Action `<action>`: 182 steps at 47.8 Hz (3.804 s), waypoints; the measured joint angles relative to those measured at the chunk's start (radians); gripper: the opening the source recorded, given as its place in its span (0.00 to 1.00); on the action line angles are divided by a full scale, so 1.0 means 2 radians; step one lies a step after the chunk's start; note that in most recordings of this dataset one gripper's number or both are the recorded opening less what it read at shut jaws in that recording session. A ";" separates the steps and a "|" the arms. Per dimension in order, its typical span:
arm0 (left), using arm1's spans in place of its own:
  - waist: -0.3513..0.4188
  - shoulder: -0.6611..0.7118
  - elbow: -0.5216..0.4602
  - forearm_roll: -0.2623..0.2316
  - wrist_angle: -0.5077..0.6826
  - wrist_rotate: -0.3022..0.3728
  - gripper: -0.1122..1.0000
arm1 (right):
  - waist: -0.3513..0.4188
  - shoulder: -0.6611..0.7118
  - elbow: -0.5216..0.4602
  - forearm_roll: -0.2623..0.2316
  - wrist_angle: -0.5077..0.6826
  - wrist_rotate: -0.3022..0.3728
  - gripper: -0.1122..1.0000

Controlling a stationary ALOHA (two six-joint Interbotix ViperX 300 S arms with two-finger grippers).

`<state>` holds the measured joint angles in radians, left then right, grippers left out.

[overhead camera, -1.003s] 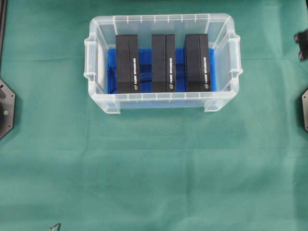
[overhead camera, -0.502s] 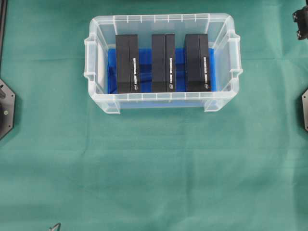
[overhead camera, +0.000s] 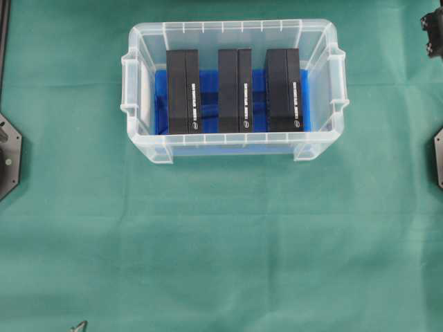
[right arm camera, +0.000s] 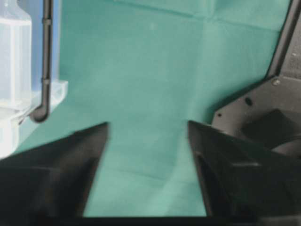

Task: Take the box out of the case with the right arm.
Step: 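Move the open right gripper over the middle black box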

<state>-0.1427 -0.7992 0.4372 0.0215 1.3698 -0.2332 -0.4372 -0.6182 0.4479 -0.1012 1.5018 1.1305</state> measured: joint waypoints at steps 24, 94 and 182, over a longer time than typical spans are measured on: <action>0.000 -0.001 0.000 0.000 0.001 0.000 0.10 | 0.000 0.005 0.000 0.000 0.001 0.005 0.95; 0.000 -0.002 -0.003 0.000 0.029 -0.001 0.10 | 0.117 0.415 -0.404 0.000 -0.049 0.072 0.95; 0.000 -0.002 -0.004 0.001 0.041 -0.001 0.10 | 0.120 0.420 -0.414 -0.004 -0.035 0.081 0.94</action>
<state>-0.1427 -0.8023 0.4295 0.0230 1.4511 -0.2347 -0.1963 0.2209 -0.3804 -0.1089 1.4312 1.2916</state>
